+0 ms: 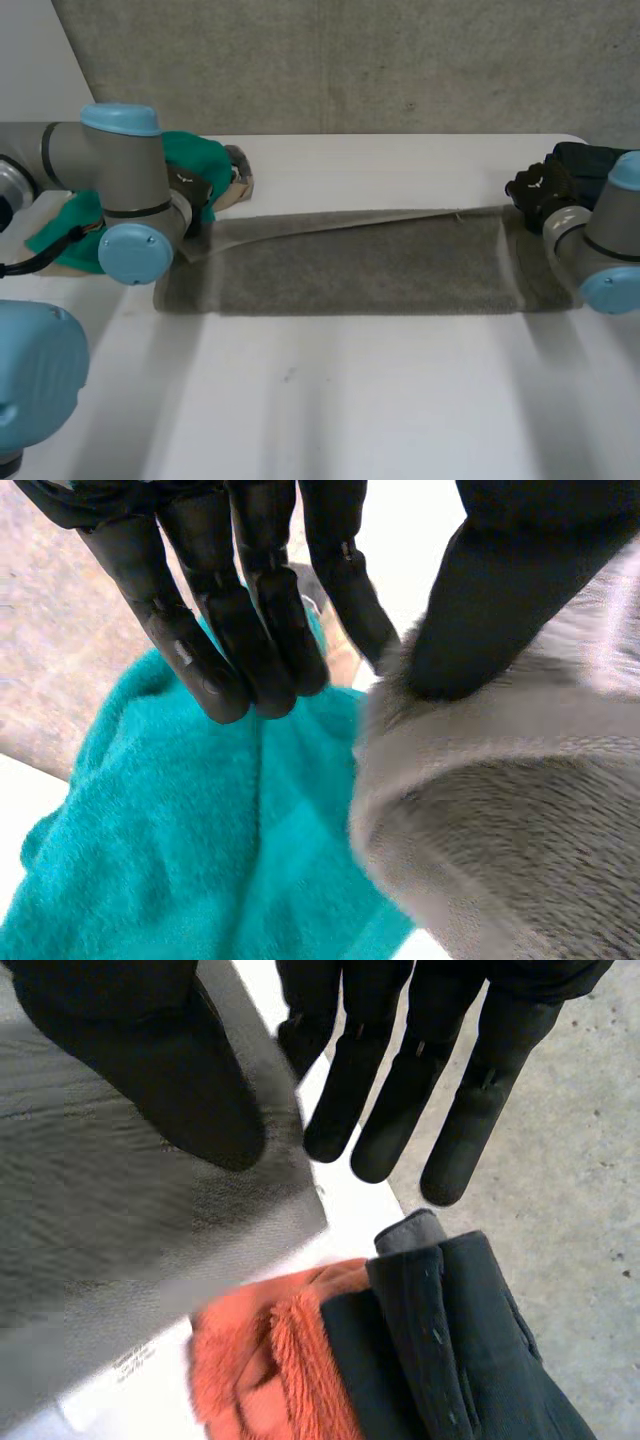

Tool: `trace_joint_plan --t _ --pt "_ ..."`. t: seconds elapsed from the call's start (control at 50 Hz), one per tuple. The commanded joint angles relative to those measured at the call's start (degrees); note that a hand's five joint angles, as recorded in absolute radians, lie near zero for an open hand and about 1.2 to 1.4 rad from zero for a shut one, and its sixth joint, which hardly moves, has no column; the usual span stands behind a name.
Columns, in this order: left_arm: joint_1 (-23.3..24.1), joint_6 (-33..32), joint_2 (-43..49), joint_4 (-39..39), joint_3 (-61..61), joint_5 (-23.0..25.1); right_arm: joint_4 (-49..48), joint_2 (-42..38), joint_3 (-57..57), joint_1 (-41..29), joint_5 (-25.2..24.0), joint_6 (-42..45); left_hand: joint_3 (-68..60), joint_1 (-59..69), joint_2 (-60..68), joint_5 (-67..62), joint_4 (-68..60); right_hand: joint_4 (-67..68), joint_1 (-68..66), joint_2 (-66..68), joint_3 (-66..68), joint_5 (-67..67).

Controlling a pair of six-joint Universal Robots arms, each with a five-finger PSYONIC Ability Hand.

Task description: Fold the laundry.

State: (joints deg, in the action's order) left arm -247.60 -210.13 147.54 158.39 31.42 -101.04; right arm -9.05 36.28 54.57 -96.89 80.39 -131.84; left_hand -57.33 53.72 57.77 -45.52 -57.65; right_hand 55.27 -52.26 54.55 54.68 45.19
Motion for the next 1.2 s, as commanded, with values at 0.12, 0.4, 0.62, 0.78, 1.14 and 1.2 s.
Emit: trace_joint_plan --t 0.12,0.4,0.62,0.78,1.14,1.2 --pt "2.0 0.4 -1.3 5.8 1.1 2.9 12.4 -5.5 -10.2 -2.6 7.7 -0.7 47.3 -43.7 -47.8 45.5 47.6 -45.3 42.3 -44.6 -44.7 -45.2" --pt "1.9 2.5 -15.8 13.5 23.5 6.6 15.9 14.4 12.2 2.7 -1.5 -13.4 47.3 -43.7 -47.8 45.5 47.6 -45.3 42.3 -44.6 -44.7 -45.2" --pt "3.3 -3.3 -12.9 20.6 29.2 11.0 17.1 17.4 24.5 9.2 -4.6 -9.0 47.3 -43.7 -47.8 45.5 47.6 -45.3 42.3 -44.6 -44.7 -45.2" --pt "2.3 -10.4 -6.0 20.8 22.7 9.4 14.8 20.1 29.8 10.1 -5.1 -9.2 47.3 -43.7 -47.8 45.5 47.6 -45.3 42.3 -44.6 -44.7 -45.2" --pt "-1.2 -8.6 9.4 12.9 -10.1 0.1 8.4 26.3 37.6 9.3 -6.4 -11.5 47.3 -43.7 -47.8 45.5 47.6 -45.3 42.3 -44.6 -44.7 -45.2" --pt "-0.6 -7.9 7.5 10.1 -8.1 0.0 8.4 25.9 37.5 9.8 -6.4 -11.4 47.3 -43.7 -47.8 45.5 47.6 -45.3 42.3 -44.6 -44.7 -45.2"
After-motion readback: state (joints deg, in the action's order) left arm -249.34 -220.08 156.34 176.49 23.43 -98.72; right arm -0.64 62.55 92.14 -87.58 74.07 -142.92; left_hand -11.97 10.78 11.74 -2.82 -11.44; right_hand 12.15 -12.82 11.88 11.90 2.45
